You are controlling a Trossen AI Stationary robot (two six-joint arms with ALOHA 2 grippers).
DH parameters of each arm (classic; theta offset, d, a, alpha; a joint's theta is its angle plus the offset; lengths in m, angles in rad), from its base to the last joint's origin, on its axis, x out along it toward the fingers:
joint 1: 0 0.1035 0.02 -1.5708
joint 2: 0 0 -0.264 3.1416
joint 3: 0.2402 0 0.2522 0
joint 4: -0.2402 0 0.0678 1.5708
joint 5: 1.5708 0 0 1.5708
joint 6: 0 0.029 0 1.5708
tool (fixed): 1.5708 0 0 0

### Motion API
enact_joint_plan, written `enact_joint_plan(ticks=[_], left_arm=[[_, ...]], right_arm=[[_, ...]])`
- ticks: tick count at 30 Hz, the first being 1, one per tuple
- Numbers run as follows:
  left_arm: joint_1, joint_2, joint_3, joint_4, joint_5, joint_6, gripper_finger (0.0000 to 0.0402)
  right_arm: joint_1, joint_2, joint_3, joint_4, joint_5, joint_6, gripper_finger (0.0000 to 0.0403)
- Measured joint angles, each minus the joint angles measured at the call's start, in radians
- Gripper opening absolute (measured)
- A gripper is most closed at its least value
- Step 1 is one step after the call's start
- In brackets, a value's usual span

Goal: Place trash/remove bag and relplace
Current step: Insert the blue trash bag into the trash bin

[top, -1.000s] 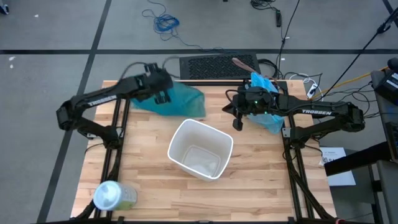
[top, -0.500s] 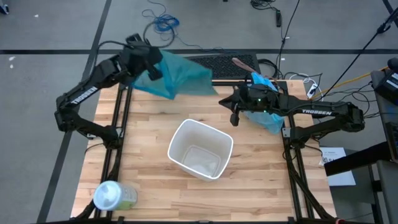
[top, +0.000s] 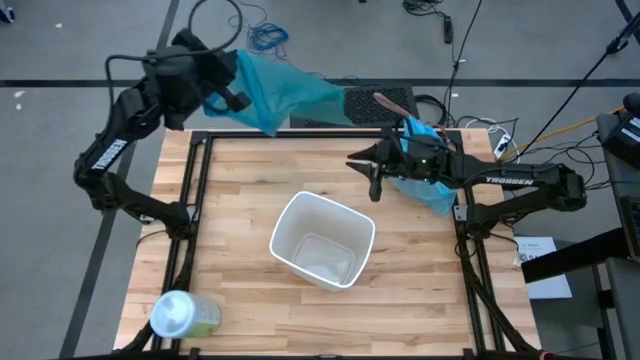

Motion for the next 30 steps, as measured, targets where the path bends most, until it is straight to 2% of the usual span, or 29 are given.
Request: enact_joint_plan(ticks=[12, 23, 30], left_arm=[[-0.148, 0.026, 0.123, 0.009, 0.053, -0.059, 0.0000], [-0.203, 0.131, 0.337, 0.029, 0.056, -0.054, 0.0000], [-0.203, 0.185, 0.424, 0.033, 0.054, -0.051, 0.0000]], right_arm=[[0.110, 0.000, 0.000, 0.154, 0.003, -0.070, 0.0129], [0.213, 0.000, 0.112, 0.137, 0.014, -0.158, 0.0132], [0.255, 0.011, 0.124, 0.131, 0.221, -0.217, 0.0132]])
